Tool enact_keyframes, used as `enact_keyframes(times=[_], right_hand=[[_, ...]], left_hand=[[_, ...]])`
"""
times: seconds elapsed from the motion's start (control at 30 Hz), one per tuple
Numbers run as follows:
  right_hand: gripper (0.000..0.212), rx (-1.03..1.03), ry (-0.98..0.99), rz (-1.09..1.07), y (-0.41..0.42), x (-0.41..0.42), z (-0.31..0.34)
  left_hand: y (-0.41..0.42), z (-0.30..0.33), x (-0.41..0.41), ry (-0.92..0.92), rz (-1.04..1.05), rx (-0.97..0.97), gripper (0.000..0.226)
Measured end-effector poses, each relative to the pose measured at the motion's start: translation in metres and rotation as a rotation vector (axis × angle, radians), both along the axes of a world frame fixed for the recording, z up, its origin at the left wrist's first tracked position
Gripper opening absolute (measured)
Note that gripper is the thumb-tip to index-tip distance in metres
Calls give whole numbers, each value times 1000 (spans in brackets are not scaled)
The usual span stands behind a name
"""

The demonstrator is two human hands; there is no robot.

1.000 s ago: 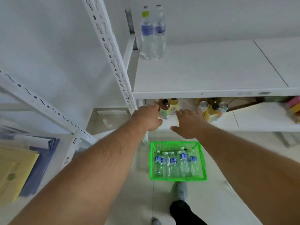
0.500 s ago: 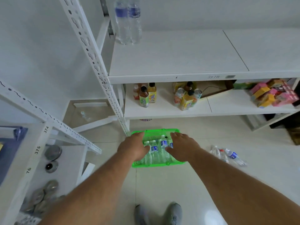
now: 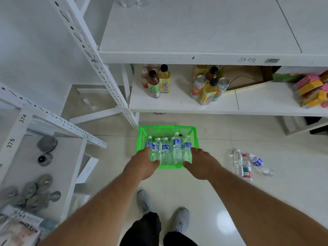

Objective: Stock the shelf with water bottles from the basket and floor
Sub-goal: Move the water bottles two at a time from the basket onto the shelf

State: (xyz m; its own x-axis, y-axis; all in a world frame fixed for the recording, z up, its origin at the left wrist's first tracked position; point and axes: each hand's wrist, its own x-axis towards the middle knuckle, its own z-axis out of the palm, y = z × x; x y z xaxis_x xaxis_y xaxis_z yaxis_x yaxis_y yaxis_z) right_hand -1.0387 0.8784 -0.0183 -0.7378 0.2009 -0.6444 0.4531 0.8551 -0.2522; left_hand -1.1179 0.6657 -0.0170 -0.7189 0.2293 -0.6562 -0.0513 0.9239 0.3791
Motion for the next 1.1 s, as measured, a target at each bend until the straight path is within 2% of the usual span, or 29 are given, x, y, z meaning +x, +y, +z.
enact_keyframes(times=[0.27,0.57,1.1], right_hand=[[64,-25,-72,-64,-8,-39,-64],[73,-50,-119,-190,6,-88,-175],[67,-96,-106,-401,26,-132,-447]], left_hand=[[7,-72,-38,-93,54,72,76],[25,-188,-84,-181,135,131,80],[48,-453,-110,-134,266,10,74]])
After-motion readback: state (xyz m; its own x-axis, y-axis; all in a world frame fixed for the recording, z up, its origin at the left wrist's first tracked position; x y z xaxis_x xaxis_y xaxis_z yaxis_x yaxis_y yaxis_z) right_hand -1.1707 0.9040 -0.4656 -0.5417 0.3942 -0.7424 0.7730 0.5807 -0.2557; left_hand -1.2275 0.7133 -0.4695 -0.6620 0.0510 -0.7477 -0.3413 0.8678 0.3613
